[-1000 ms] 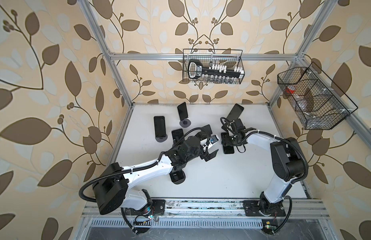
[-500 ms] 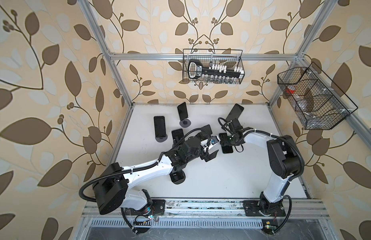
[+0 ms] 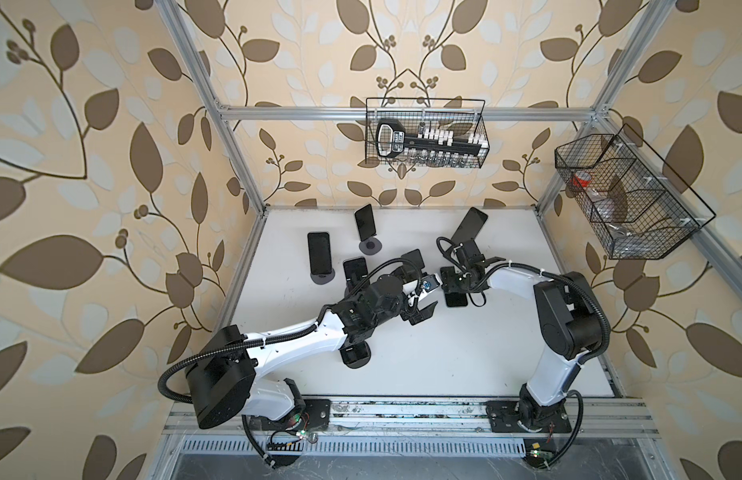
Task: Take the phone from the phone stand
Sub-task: 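Lower the held phone flat onto the table with the right gripper, then open the right gripper to release the phone while the left gripper lifts off its stand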
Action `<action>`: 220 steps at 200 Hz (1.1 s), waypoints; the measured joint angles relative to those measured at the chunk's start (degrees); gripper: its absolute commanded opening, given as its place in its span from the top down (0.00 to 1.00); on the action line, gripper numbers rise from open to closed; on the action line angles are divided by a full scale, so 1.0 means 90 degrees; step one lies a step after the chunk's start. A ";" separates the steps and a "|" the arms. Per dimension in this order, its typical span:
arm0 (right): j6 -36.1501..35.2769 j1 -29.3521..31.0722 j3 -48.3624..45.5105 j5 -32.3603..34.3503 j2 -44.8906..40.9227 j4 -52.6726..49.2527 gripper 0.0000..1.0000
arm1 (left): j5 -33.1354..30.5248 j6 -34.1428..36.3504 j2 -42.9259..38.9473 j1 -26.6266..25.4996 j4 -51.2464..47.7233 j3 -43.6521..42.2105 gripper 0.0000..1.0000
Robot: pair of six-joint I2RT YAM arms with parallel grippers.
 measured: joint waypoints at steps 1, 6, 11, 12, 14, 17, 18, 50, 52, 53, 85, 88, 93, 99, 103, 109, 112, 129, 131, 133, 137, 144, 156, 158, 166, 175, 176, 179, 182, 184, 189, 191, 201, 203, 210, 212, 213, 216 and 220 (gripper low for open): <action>0.0005 0.0000 -0.0005 0.0005 -0.0005 0.0000 0.26 | 0.0000 0.0002 0.0000 0.0000 -0.0002 0.0000 0.01; 0.0024 0.0000 -0.0027 0.0022 -0.0019 0.0002 0.26 | -0.0002 0.0012 0.0000 0.0000 -0.0012 0.0000 0.01; 0.0051 0.0002 -0.0053 0.0044 -0.0039 0.0005 0.26 | -0.0002 0.0019 0.0000 -0.0010 -0.0012 0.0000 0.01; 0.0053 0.0000 -0.0056 0.0046 -0.0039 0.0005 0.27 | -0.0007 0.0019 0.0000 -0.0015 -0.0015 0.0000 0.01; 0.0070 0.0002 -0.0066 0.0056 -0.0049 0.0005 0.27 | -0.0015 0.0022 0.0000 -0.0017 -0.0012 0.0000 0.01; 0.0087 0.0002 -0.0075 0.0066 -0.0056 0.0007 0.26 | -0.0029 0.0024 0.0000 -0.0029 -0.0012 0.0000 0.01; 0.0092 0.0002 -0.0078 0.0066 -0.0056 0.0007 0.26 | -0.0032 0.0027 0.0000 -0.0029 -0.0012 0.0000 0.01; 0.0233 0.0000 -0.0206 0.0100 -0.0146 0.0075 0.26 | -0.0092 0.0046 0.0000 -0.0083 -0.0015 0.0000 0.01; 0.0236 0.0000 -0.0209 0.0100 -0.0151 0.0078 0.26 | -0.0097 0.0046 0.0000 -0.0083 -0.0015 0.0000 0.01; 0.0240 0.0000 -0.0211 0.0100 -0.0151 0.0078 0.26 | -0.0100 0.0046 0.0000 -0.0083 -0.0015 0.0000 0.01; 0.0350 0.0000 -0.0289 0.0129 -0.0199 0.0153 0.22 | -0.0146 0.0053 0.0000 -0.0124 -0.0019 0.0000 0.01; 0.0359 0.0000 -0.0291 0.0131 -0.0199 0.0151 0.22 | -0.0146 0.0056 0.0000 -0.0126 -0.0019 0.0000 0.01; 0.0374 0.0000 -0.0291 0.0138 -0.0199 0.0151 0.19 | -0.0146 0.0058 0.0000 -0.0141 -0.0022 0.0000 0.01; 0.0379 0.0002 -0.0291 0.0146 -0.0199 0.0158 0.16 | -0.0153 0.0066 0.0000 -0.0153 -0.0019 0.0000 0.01; 0.0410 0.0002 -0.0291 0.0146 -0.0202 0.0165 0.14 | -0.0155 0.0073 0.0000 -0.0163 -0.0022 0.0000 0.01; 0.0427 0.0002 -0.0291 0.0146 -0.0202 0.0170 0.13 | -0.0155 0.0080 0.0000 -0.0168 -0.0022 0.0000 0.01; 0.0398 0.0002 -0.0289 0.0143 -0.0202 0.0170 0.13 | -0.0155 0.0087 0.0000 -0.0182 -0.0019 0.0000 0.01; 0.0425 0.0002 -0.0289 0.0143 -0.0209 0.0170 0.11 | -0.0160 0.0124 0.0002 -0.0236 -0.0022 0.0000 0.01; 0.0423 0.0002 -0.0289 0.0141 -0.0209 0.0165 0.11 | -0.0163 0.0126 0.0002 -0.0238 -0.0022 0.0000 0.01; 0.0423 0.0002 -0.0289 0.0141 -0.0209 0.0165 0.11 | -0.0160 0.0131 0.0002 -0.0238 -0.0019 0.0000 0.01; 0.0425 0.0002 -0.0289 0.0141 -0.0211 0.0165 0.11 | -0.0163 0.0151 0.0007 -0.0248 -0.0019 0.0000 0.01; 0.0423 0.0002 -0.0289 0.0141 -0.0214 0.0160 0.11 | -0.0163 0.0165 0.0010 -0.0250 -0.0022 0.0000 0.01; 0.0423 0.0002 -0.0289 0.0141 -0.0226 0.0136 0.11 | -0.0168 0.0177 0.0022 -0.0284 -0.0022 0.0000 0.01; 0.0420 0.0002 -0.0289 0.0138 -0.0231 0.0124 0.10 | -0.0168 0.0180 0.0024 -0.0284 -0.0019 0.0000 0.01; 0.0423 0.0002 -0.0289 0.0129 -0.0248 0.0083 0.09 | -0.0168 0.0189 0.0039 -0.0289 -0.0019 0.0000 0.01; 0.0423 0.0000 -0.0289 0.0121 -0.0282 0.0022 0.09 | -0.0180 0.0194 0.0068 -0.0289 -0.0012 0.0000 0.01; 0.0423 0.0000 -0.0289 0.0121 -0.0284 0.0017 0.09 | -0.0180 0.0192 0.0070 -0.0289 -0.0010 0.0000 0.01; 0.0420 0.0000 -0.0289 0.0121 -0.0296 -0.0002 0.08 | -0.0192 0.0192 0.0080 -0.0289 -0.0005 0.0000 0.01; 0.0423 0.0000 -0.0289 0.0121 -0.0318 -0.0024 0.08 | -0.0204 0.0194 0.0092 -0.0289 -0.0002 0.0000 0.01; 0.0423 0.0000 -0.0289 0.0121 -0.0333 -0.0041 0.08 | -0.0211 0.0194 0.0100 -0.0289 -0.0002 0.0000 0.01; 0.0420 0.0000 -0.0289 0.0121 -0.0367 -0.0070 0.08 | -0.0228 0.0194 0.0119 -0.0289 -0.0002 0.0000 0.01; 0.0423 0.0000 -0.0289 0.0121 -0.0384 -0.0080 0.08 | -0.0243 0.0197 0.0126 -0.0289 -0.0002 0.0000 0.01; 0.0420 0.0000 -0.0282 0.0119 -0.0476 -0.0121 0.08 | -0.0284 0.0197 0.0160 -0.0289 0.0000 0.0000 0.01; 0.0420 0.0000 -0.0277 0.0121 -0.0495 -0.0131 0.08 | -0.0291 0.0197 0.0165 -0.0289 0.0000 0.0000 0.01; 0.0420 0.0002 -0.0262 0.0121 -0.0573 -0.0155 0.08 | -0.0311 0.0194 0.0185 -0.0289 0.0000 0.0000 0.01; 0.0420 0.0000 -0.0257 0.0121 -0.0588 -0.0158 0.08 | -0.0311 0.0197 0.0189 -0.0289 0.0000 0.0000 0.01; 0.0420 0.0002 -0.0253 0.0121 -0.0602 -0.0160 0.08 | -0.0313 0.0194 0.0192 -0.0289 0.0000 0.0000 0.01; 0.0418 0.0000 -0.0248 0.0121 -0.0634 -0.0163 0.08 | -0.0318 0.0197 0.0204 -0.0289 0.0002 0.0000 0.01; 0.0418 0.0000 -0.0238 0.0121 -0.0673 -0.0168 0.08 | -0.0321 0.0194 0.0211 -0.0289 0.0005 0.0000 0.01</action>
